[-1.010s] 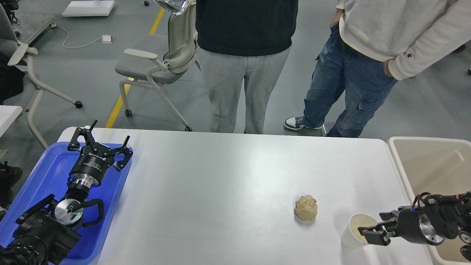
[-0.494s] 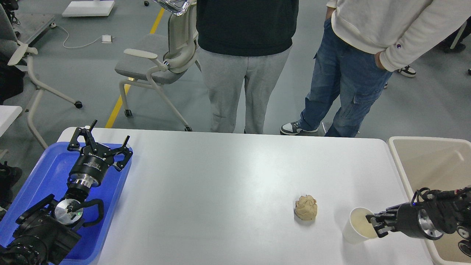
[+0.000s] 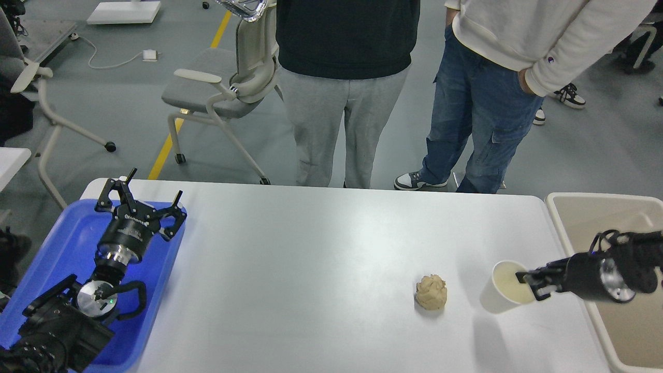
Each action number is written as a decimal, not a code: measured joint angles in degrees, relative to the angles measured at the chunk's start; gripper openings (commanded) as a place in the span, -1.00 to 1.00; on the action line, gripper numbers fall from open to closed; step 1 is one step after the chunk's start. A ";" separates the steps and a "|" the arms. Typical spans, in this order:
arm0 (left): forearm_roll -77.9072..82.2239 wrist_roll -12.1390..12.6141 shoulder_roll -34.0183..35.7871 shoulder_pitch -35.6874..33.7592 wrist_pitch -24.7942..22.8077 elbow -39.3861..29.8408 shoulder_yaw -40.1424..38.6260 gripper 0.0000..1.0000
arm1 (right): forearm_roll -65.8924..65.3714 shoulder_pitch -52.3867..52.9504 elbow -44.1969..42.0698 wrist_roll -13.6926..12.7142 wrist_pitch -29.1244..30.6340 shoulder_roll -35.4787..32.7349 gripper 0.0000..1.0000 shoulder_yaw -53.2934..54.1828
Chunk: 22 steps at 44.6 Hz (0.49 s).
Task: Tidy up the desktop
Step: 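Lift the cup with the right gripper and carry it over the beige bin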
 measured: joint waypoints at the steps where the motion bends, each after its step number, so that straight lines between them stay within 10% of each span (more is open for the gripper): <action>1: -0.01 0.00 0.00 0.00 0.00 0.00 0.00 1.00 | 0.80 1.03 0.42 0.16 0.71 -0.58 -1.00 -0.01; 22: 0.01 -0.05 -0.02 0.03 0.00 0.00 0.00 1.00 | 14.09 21.33 5.79 2.08 14.18 -7.50 -1.00 0.02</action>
